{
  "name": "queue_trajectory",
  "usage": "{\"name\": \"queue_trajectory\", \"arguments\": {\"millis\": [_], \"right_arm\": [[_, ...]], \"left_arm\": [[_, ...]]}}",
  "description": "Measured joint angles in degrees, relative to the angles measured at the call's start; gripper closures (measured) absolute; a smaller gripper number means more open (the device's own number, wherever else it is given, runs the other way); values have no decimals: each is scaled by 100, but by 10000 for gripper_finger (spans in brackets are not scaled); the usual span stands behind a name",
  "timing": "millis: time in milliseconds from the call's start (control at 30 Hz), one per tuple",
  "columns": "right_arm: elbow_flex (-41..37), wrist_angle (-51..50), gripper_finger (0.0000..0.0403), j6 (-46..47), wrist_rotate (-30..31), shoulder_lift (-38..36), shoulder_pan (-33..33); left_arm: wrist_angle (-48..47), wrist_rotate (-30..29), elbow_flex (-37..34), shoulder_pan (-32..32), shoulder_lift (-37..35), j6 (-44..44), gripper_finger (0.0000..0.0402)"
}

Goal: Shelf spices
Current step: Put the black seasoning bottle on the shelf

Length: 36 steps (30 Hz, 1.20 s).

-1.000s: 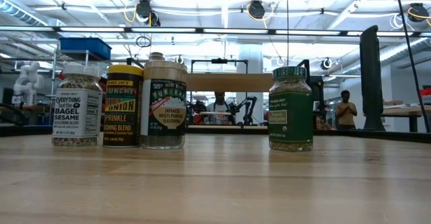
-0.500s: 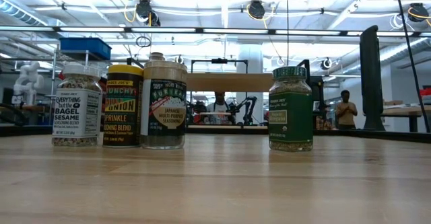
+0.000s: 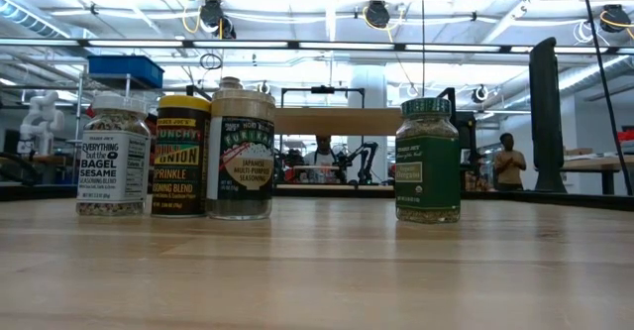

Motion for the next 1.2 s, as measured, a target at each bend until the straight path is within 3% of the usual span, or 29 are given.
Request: {"name": "queue_trajectory", "arguments": {"millis": [100, 233, 533, 1200], "right_arm": [[0, -71, 216, 83, -1, 0, -18], [0, -108, 216, 91, 0, 0, -17], [0, -161, 216, 93, 3, 0, -15], [0, -231, 215, 93, 0, 0, -15]], "left_arm": [[-619, 127, 757, 0, 438, -42, 116], [-877, 204, 1249, -1, 973, -102, 116], [-1009, -66, 1310, 0, 1486, 420, 116], [-1033, -79, 1308, -1, 1407, 453, 116]]}}
